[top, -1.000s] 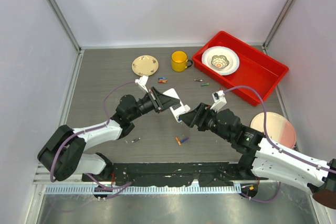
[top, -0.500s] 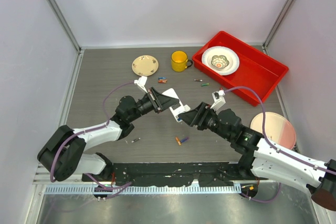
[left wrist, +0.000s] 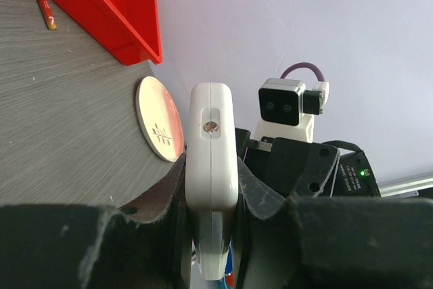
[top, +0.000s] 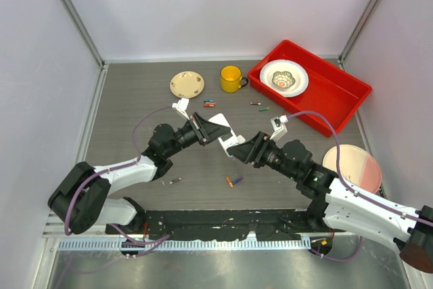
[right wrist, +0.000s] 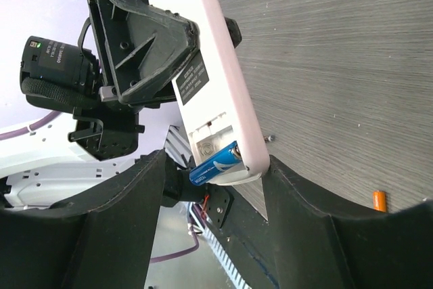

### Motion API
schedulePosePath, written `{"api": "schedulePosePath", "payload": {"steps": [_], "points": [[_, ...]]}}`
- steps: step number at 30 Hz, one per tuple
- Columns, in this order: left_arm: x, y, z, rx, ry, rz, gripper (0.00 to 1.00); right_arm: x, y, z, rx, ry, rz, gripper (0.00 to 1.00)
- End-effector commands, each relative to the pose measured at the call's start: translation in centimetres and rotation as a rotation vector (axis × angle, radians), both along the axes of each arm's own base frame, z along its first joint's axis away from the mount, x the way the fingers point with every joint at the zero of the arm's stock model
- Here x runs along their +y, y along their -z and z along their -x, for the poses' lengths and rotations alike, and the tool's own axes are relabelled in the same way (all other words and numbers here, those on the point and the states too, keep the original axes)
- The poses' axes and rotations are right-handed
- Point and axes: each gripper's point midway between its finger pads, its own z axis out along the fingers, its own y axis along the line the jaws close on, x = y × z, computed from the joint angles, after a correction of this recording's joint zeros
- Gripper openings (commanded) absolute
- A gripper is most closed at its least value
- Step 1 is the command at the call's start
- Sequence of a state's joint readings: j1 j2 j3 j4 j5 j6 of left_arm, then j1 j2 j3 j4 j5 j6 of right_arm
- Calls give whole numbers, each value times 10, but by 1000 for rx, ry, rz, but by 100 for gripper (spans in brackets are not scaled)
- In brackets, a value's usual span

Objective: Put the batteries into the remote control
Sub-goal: Load the battery into the remote control.

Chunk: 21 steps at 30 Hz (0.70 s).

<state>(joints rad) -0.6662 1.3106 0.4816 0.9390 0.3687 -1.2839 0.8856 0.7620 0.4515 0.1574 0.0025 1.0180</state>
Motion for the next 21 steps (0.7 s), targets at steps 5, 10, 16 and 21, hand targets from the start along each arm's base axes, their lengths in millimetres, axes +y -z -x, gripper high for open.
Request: {"api": "schedulePosePath", "payload": {"steps": [5,10,16,21], "points": [[4,-31,5,-85,-3,75,0,6,-16,2,-49,-45,-30,60],[3,-32,5,-85,0,77,0,7,-12,1,-42,-47,-14,52],[4,-32,5,-83,-1,78,0,5,-11,0,-39,-38,-14,44],[4,-31,6,-85,0,77,0,3,-8,-2,-29,-26,-14,37]]}}
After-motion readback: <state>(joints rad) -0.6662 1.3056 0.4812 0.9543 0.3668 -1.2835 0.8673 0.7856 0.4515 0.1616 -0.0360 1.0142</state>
